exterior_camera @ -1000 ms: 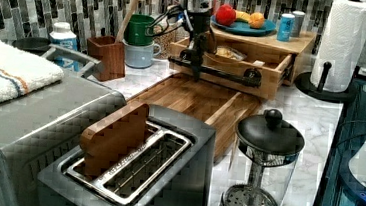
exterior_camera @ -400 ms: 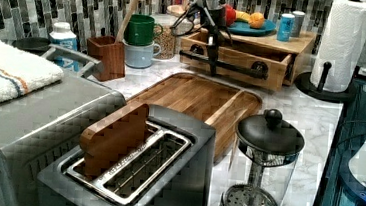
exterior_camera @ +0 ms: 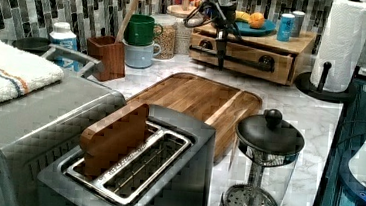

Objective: Close the drawer.

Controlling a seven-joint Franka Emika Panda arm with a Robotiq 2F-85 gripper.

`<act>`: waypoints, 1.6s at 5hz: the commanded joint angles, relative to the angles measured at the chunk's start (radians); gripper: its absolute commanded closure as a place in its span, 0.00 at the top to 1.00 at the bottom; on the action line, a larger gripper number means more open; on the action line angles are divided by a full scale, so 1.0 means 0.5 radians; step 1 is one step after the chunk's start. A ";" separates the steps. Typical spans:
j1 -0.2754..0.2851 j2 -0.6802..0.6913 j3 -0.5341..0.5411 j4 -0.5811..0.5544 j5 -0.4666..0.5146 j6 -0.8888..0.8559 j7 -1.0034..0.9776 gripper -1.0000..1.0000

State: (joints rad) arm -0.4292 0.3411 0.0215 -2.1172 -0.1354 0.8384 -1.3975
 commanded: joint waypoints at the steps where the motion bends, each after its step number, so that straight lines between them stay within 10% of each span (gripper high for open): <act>1: -0.302 0.137 -0.197 0.474 -0.034 0.017 -0.251 0.00; 8: -0.240 0.036 -0.239 0.309 -0.007 0.095 -0.110 0.00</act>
State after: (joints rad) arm -0.4626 0.3762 0.0055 -2.0605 -0.1057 0.8218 -1.4668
